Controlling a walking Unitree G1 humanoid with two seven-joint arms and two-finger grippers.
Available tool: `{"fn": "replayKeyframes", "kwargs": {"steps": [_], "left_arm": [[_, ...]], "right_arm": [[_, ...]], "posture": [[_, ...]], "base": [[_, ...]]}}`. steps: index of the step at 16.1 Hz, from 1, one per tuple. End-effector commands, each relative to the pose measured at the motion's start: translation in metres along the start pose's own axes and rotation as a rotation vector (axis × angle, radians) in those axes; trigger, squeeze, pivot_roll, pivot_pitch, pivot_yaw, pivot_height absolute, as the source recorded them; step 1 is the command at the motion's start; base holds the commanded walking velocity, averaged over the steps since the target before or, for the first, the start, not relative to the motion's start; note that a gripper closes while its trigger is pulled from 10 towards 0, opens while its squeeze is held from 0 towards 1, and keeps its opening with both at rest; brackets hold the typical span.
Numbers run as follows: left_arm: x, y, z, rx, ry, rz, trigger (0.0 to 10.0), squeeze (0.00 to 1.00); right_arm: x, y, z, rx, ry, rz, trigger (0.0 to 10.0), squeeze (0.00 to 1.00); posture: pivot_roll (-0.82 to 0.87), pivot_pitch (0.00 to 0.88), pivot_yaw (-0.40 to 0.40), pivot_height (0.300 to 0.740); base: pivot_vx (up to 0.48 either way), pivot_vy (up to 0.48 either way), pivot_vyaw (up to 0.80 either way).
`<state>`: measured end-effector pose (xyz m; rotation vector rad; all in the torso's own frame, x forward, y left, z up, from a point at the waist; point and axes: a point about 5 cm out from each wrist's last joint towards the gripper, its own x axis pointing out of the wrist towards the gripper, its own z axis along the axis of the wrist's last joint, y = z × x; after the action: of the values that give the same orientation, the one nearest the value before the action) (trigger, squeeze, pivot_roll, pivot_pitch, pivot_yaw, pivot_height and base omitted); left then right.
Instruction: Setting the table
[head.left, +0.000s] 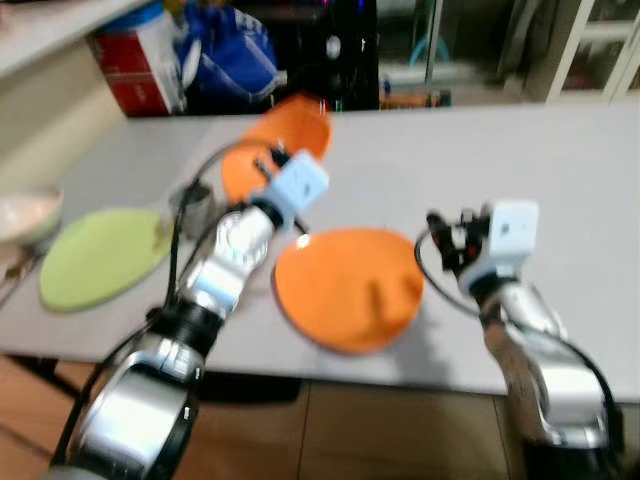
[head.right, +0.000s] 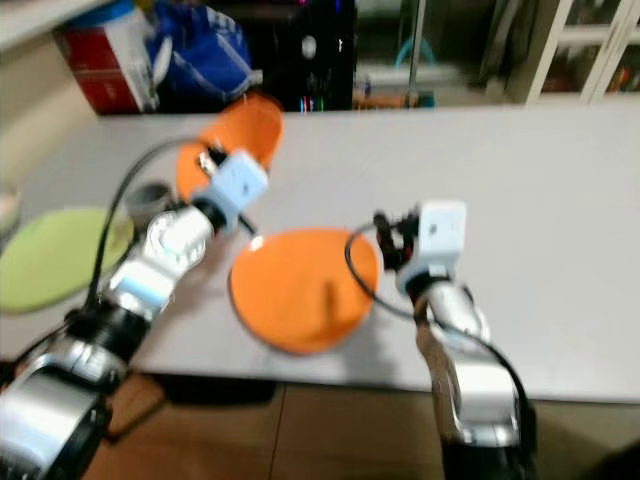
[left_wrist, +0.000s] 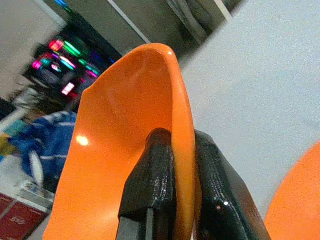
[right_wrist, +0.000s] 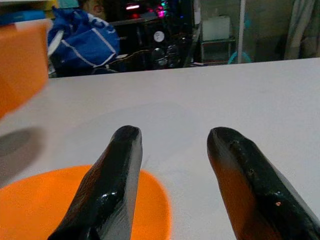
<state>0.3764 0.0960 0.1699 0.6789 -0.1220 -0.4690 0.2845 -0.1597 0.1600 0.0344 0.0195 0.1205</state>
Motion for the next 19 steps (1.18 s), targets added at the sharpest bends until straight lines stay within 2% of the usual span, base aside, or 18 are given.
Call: {"fn": "replayKeyframes", "kwargs": {"steps": [1, 3, 7, 9, 12, 13, 16, 18, 19], "left_arm": [[0.009, -0.001, 0.023, 0.044, -0.093, -0.021, 10.0, 0.00], [0.015, -0.008, 0.028, 0.041, -0.133, -0.051, 10.0, 0.00], [0.022, -0.024, 0.028, 0.022, -0.133, -0.105, 10.0, 0.00], [0.026, -0.033, 0.030, 0.114, -0.140, -0.138, 10.0, 0.00], [0.029, -0.039, 0.032, 0.169, -0.136, -0.163, 10.0, 0.00], [0.030, -0.042, 0.032, 0.215, -0.131, -0.179, 10.0, 0.00], [0.033, -0.042, 0.033, 0.276, -0.122, -0.181, 10.0, 0.00], [0.034, -0.043, 0.034, 0.316, -0.119, -0.188, 10.0, 0.00], [0.036, -0.042, 0.036, 0.328, -0.118, -0.185, 10.0, 0.00]], "right_arm": [[-0.004, -0.004, 0.002, 0.002, 0.001, -0.004, 10.0, 0.00], [-0.008, -0.005, 0.004, -0.007, 0.000, 0.020, 10.0, 0.00], [-0.014, -0.008, 0.006, 0.013, -0.004, 0.018, 10.0, 0.00], [-0.019, -0.004, 0.007, 0.024, -0.003, 0.016, 10.0, 0.00], [-0.026, 0.003, 0.006, 0.032, 0.005, 0.030, 10.0, 0.00], [-0.032, 0.007, 0.006, 0.040, 0.009, 0.038, 10.0, 0.00], [-0.052, 0.013, 0.002, 0.041, 0.041, 0.045, 10.0, 0.00], [-0.059, 0.013, 0.003, 0.033, 0.047, 0.042, 10.0, 0.00], [-0.065, 0.015, 0.006, 0.034, 0.043, 0.045, 10.0, 0.00]], "posture": [[-0.10, 0.000, 0.123, 0.740], [-0.11, 0.000, 0.126, 0.740], [-0.13, 0.000, 0.135, 0.740], [-0.15, 0.000, 0.145, 0.740], [-0.18, 0.000, 0.165, 0.740], [-0.19, 0.000, 0.173, 0.740], [-0.24, 0.000, 0.192, 0.740], [-0.26, 0.000, 0.199, 0.740], [-0.29, 0.023, 0.209, 0.740]], "base": [[0.000, 0.000, 0.00], [0.000, 0.000, 0.00], [0.000, 0.000, 0.00], [0.000, 0.000, 0.00], [0.000, 0.000, 0.00], [0.000, 0.000, 0.00], [0.000, 0.000, 0.00], [0.000, 0.000, 0.00], [0.000, 0.000, 0.00]]}}
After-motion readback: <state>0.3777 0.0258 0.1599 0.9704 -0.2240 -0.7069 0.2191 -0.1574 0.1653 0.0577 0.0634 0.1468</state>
